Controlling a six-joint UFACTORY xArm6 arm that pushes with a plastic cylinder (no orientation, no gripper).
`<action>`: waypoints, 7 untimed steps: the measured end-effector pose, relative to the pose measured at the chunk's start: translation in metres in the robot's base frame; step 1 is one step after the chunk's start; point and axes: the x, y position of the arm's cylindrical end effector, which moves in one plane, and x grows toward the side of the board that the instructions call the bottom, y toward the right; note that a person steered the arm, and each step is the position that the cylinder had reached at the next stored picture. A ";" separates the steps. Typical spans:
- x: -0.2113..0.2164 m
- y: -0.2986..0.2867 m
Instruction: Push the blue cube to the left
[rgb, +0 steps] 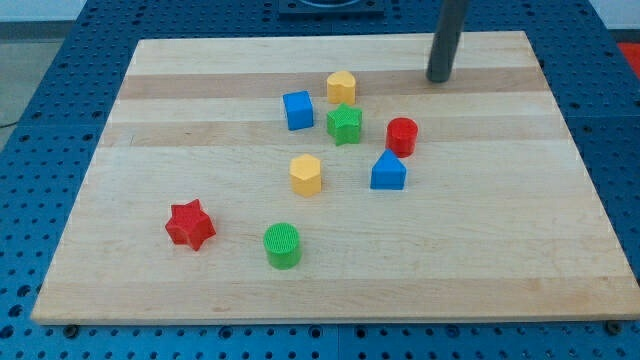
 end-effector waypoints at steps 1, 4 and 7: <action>0.004 -0.016; 0.030 -0.026; 0.034 -0.060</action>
